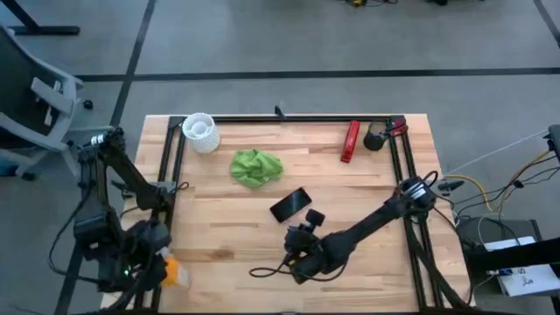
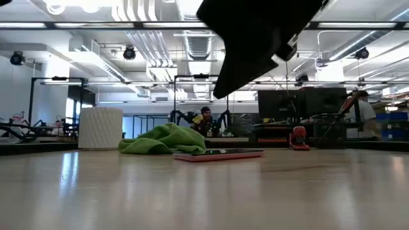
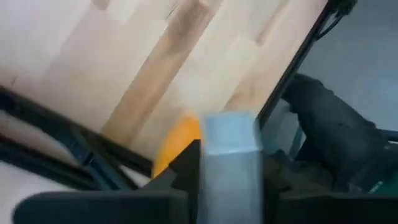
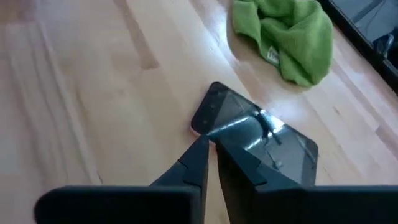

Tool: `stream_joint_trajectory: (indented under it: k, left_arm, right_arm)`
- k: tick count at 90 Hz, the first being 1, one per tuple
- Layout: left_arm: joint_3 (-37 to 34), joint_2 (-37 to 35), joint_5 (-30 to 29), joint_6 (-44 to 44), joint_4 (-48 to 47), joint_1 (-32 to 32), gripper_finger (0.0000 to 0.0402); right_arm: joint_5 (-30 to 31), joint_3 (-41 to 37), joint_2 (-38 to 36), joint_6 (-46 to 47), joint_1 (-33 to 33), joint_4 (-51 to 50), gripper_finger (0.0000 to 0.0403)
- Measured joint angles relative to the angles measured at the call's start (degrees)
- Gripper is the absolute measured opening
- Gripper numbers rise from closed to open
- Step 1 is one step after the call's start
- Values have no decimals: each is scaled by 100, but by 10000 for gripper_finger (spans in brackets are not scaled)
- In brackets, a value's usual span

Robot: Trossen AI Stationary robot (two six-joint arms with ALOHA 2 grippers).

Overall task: Apply microfiber cloth
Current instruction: Spray the front and back of the cellphone using the cleaning bottle

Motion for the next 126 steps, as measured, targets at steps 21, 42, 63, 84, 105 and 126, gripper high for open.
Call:
stream_joint_trajectory:
  k: [21,42,63,84,105,126]
  left_arm:
    - [-21,-222,-82,1034,-34,675,56]
    - [-10,-280,-333,2856,260,1980,52]
    - [-10,23,-318,5038,1534,3156,51]
    - [30,559,-190,6154,2062,4065,55]
    - [-5,757,186,6964,2610,4576,124]
    - [95,565,483,7325,2565,4690,148]
  right_arm:
    - [181,2,-523,-93,255,-105,1]
    - [167,2,-629,-81,399,-334,1]
    - [110,1,-629,522,850,-831,0]
    - [109,-31,-530,1042,1020,-760,0]
    - [151,-35,-522,1116,1033,-734,0]
    - [209,-35,-521,1510,965,-411,0]
